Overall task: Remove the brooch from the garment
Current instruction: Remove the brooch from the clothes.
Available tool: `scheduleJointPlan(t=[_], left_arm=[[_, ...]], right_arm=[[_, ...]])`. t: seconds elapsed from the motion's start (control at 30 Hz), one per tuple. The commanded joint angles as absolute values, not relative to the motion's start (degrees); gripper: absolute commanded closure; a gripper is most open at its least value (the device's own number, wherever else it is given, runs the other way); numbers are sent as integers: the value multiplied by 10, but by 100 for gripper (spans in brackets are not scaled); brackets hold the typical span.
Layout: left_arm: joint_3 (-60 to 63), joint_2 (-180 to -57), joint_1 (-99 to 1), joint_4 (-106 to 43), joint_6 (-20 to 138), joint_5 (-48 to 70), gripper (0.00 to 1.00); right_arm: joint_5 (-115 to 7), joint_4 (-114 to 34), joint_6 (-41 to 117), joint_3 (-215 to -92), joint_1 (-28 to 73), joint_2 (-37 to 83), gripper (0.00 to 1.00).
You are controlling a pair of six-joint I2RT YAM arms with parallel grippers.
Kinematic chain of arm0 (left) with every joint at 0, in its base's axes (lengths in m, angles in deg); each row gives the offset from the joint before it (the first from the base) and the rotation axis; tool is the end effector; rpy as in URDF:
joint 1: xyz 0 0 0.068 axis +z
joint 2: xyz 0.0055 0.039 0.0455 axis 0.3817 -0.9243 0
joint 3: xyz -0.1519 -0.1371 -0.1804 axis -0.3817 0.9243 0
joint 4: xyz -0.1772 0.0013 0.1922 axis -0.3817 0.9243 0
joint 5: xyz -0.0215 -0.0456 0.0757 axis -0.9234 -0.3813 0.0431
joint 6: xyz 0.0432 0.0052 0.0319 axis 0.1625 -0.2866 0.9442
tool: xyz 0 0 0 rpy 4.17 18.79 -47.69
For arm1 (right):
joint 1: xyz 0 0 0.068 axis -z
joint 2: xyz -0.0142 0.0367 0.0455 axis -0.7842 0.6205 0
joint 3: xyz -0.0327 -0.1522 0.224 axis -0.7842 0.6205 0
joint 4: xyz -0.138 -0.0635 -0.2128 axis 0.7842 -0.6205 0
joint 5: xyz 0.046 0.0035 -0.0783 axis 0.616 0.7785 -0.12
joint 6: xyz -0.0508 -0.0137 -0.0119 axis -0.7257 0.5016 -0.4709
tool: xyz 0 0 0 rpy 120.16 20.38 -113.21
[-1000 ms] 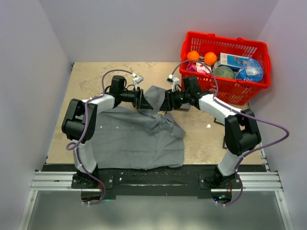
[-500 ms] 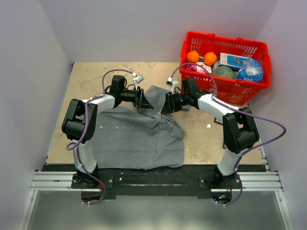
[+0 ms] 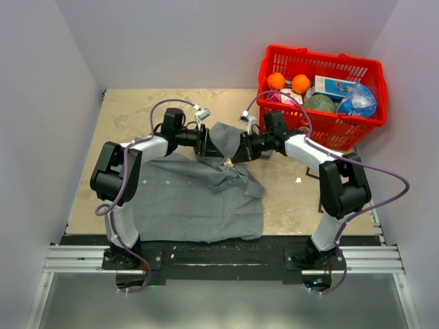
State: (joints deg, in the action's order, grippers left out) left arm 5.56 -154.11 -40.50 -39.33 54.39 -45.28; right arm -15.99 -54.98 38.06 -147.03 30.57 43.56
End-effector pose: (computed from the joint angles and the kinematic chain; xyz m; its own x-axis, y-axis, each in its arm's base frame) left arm 0.3795 -0.1575 0.1880 -0.7309 0.1128 -0.6731 0.6793 0.2160 -0.7014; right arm 0.3428 0.1594 0.2160 -0.7771 -0.2085 -0.5938 -0.6044 0.5101 0.6119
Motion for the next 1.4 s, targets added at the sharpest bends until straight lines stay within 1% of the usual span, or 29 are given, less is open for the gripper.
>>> scheduleJointPlan(t=[0.0,0.13,0.23,0.27,0.3,0.4,0.47,0.5,0.57,0.6,0.77,0.8,0.97,1.07,1.1,1.13,1.2,1.27,1.37], left_arm=[[48,-1549,-421,-436,534,-466,20],[41,-1563,-424,-457,536,-476,20],[33,-1575,-426,-467,552,-497,22],[26,-1580,-427,-459,563,-503,24],[22,-1582,-426,-455,565,-516,29],[19,-1590,-426,-452,566,-537,36],[21,-1593,-427,-454,565,-541,39],[21,-1594,-427,-454,565,-546,44],[24,-1597,-428,-454,564,-550,48],[24,-1597,-428,-454,564,-554,53],[29,-1597,-429,-454,566,-563,59],[30,-1598,-430,-454,566,-564,61],[34,-1604,-445,-437,586,-566,64],[33,-1608,-451,-430,589,-566,70],[32,-1610,-452,-431,588,-567,75],[33,-1611,-453,-436,585,-567,87],[33,-1612,-453,-441,578,-565,100],[33,-1611,-452,-452,569,-569,100],[35,-1604,-449,-459,563,-577,86]], right_arm=[[-110,-539,352,-1482,306,420,100],[-112,-555,324,-1500,306,408,100],[-116,-566,314,-1508,306,406,100],[-117,-568,314,-1509,306,406,100],[-117,-570,314,-1509,306,406,100],[-119,-572,297,-1509,306,405,100],[-118,-569,298,-1508,306,405,100],[-119,-569,299,-1507,306,405,100],[-121,-569,299,-1508,307,406,100],[-122,-569,298,-1508,306,406,100],[-122,-563,305,-1512,306,410,100],[-122,-560,306,-1512,306,410,100],[-121,-545,329,-1512,306,414,100],[-120,-541,332,-1515,306,417,100],[-119,-541,333,-1516,306,417,100],[-120,-542,333,-1515,306,416,100],[-123,-545,328,-1516,306,417,100],[-125,-552,322,-1518,306,418,100],[-131,-558,314,-1522,307,420,100]])
